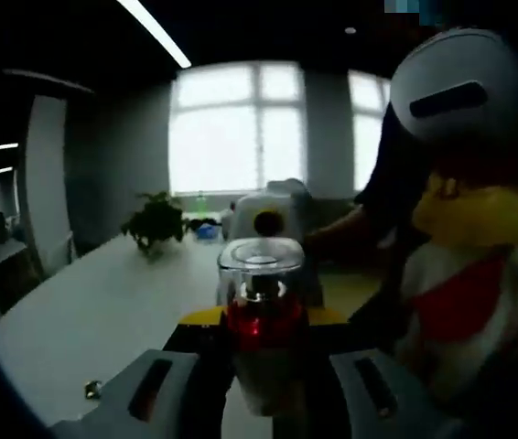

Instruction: Arrange the skincare products in the storage area until every visible bottle or jar stands upright without overlapping.

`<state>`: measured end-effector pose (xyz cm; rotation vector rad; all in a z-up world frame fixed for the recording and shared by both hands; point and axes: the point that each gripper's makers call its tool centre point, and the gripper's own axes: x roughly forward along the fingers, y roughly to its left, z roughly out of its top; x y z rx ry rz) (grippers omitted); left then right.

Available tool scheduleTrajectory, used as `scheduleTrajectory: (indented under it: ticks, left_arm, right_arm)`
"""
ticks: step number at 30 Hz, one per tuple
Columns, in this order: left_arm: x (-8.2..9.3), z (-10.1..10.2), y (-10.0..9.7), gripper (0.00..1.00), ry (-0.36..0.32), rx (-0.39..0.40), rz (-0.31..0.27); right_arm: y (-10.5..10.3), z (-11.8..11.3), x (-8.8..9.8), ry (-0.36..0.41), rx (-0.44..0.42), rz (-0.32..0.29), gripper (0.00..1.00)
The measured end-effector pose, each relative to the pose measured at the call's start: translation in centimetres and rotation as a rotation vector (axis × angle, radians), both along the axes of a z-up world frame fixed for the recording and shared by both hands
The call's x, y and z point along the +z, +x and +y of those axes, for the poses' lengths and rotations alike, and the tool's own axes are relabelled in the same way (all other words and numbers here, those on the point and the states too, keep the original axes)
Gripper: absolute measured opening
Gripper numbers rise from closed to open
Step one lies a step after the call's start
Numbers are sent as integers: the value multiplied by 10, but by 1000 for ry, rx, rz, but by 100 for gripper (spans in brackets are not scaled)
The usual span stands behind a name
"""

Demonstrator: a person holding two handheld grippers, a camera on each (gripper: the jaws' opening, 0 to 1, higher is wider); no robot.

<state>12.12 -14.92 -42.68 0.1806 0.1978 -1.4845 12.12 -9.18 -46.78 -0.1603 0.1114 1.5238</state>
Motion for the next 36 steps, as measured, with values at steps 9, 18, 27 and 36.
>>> scheduleTrajectory:
  ticks: [9,18,27,36]
  left_arm:
    - [-45,-5,6,23,88,-5,33]
    - [-77,-6,12,24,125,-10,79]
    - [-115,-5,24,24,172,-9,102]
    - [-150,-3,34,25,193,12,151]
  right_arm:
    - [7,-7,-43,-106,-28,-36,29]
    - [15,-10,-79,-147,-48,-36,29]
    - [27,-9,-115,-195,-71,-41,29]
    - [37,-10,-150,-255,-82,-16,29]
